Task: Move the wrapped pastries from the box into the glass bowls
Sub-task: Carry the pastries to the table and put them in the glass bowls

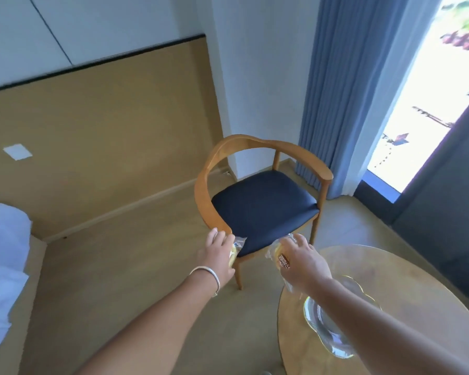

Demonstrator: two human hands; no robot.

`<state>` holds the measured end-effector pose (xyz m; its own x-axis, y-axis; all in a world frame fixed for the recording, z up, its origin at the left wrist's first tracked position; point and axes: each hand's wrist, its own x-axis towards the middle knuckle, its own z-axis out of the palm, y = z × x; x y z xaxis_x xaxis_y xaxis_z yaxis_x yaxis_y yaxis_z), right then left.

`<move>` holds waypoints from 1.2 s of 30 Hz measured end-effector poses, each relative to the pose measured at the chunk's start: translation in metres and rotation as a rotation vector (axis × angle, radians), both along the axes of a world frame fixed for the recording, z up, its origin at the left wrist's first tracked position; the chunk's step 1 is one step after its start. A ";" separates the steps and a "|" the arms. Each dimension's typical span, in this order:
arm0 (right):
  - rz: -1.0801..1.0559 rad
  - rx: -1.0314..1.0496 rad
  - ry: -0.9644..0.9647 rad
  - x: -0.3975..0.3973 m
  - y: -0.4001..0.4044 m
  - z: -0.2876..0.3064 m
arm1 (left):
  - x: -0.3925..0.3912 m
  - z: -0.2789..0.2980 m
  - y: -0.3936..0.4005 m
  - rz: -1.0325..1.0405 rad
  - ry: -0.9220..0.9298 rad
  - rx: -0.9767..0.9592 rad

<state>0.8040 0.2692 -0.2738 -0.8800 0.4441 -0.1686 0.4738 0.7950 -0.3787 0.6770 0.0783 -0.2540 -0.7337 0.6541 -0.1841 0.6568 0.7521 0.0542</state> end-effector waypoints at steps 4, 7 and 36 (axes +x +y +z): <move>-0.175 -0.027 -0.017 0.031 0.040 -0.011 | 0.006 -0.007 0.065 -0.192 0.003 -0.022; -0.295 -0.036 -0.053 0.055 0.064 -0.020 | 0.013 -0.013 0.108 -0.312 -0.027 -0.040; -0.926 -0.291 -0.433 0.122 0.016 -0.147 | 0.079 -0.181 0.232 -1.264 -0.105 -0.516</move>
